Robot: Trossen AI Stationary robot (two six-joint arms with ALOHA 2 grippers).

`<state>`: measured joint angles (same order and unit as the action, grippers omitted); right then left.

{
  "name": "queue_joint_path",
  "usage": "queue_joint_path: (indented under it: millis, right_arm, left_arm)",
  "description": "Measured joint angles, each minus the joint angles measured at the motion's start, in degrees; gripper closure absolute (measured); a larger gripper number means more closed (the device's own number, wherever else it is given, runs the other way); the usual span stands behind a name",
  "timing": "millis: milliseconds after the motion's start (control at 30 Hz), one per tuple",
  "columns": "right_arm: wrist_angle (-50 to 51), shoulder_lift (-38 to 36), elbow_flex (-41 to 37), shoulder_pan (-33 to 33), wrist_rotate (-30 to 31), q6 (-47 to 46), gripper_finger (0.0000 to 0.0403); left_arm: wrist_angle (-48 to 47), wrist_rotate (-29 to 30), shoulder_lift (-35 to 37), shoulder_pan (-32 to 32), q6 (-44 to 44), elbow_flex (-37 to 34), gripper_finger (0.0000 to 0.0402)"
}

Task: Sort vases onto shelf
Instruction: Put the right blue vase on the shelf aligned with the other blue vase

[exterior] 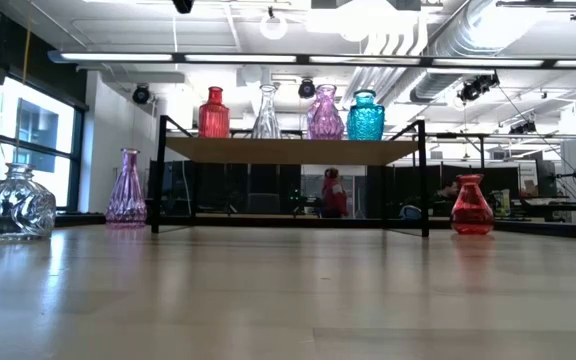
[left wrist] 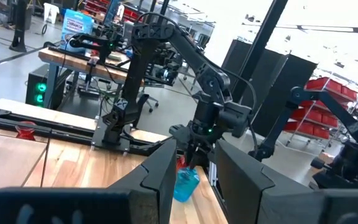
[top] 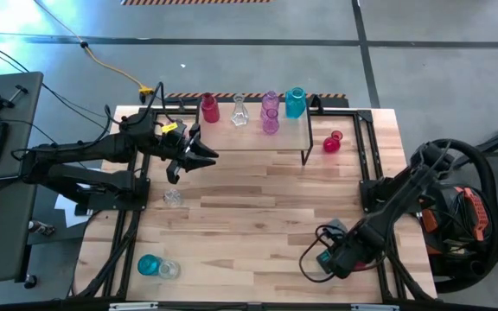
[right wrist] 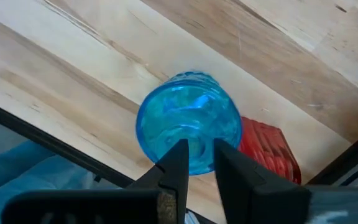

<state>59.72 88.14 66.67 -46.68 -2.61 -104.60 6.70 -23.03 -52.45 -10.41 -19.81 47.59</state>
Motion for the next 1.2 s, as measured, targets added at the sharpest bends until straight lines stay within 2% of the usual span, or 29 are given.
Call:
queue_joint_path:
  millis: [400, 633, 933, 1200]
  right_arm:
    - [-0.05, 1.66, -0.04, 0.00, -0.23, -1.01, 0.0343]
    - [-0.04, 1.58, -0.04, 0.00, -0.64, -3.52, 0.0396]
    - [-1.03, 1.55, 0.06, 0.48, -2.00, -5.13, 0.0399]
    - [-0.54, 1.55, 4.04, 2.97, -1.64, -4.58, 0.0402]
  left_arm:
    - [0.00, 0.00, 0.02, -0.07, 0.02, 0.02, 0.0298]
    - [0.00, 0.00, 0.01, -0.07, 0.13, 0.02, 0.0298]
    - [0.00, 0.00, 0.01, -0.07, 0.13, 0.02, 0.0298]
    - [-0.06, 0.00, 0.02, -0.07, 0.13, 0.02, 0.0298]
